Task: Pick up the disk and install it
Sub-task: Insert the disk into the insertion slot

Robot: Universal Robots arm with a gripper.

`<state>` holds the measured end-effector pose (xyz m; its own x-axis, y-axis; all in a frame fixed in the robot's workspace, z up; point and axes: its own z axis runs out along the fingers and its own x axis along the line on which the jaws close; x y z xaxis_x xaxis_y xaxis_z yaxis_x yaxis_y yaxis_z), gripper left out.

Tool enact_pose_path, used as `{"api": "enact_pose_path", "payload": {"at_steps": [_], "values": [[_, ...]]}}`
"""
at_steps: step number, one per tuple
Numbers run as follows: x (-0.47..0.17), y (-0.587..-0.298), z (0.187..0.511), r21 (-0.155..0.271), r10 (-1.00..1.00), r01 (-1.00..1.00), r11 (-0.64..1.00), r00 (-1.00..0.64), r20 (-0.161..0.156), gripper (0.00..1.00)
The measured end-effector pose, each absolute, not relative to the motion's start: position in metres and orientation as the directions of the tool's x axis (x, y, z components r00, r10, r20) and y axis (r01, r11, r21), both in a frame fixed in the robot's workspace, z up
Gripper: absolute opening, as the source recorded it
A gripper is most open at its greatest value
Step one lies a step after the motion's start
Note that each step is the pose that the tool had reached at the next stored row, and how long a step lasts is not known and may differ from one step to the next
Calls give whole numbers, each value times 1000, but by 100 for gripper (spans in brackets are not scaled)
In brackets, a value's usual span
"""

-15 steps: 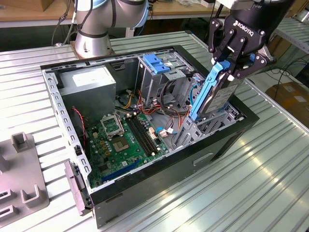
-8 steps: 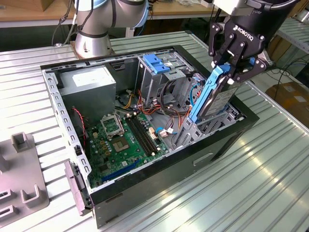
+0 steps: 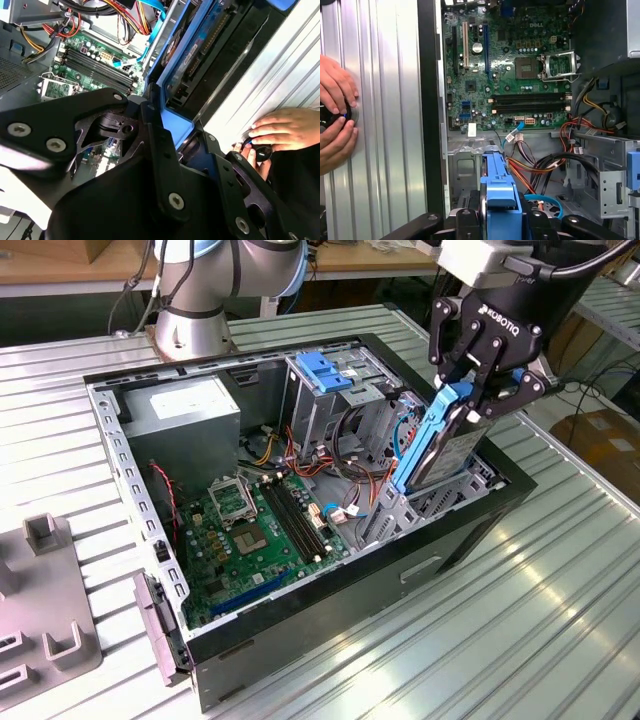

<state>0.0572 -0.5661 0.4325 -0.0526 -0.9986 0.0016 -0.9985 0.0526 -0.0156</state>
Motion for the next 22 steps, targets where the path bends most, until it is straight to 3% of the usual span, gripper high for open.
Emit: {"api": "enact_pose_path", "payload": {"at_steps": [22], "values": [[58, -569, 396, -14, -999, -999, 53, -53, 2, 37]]}}
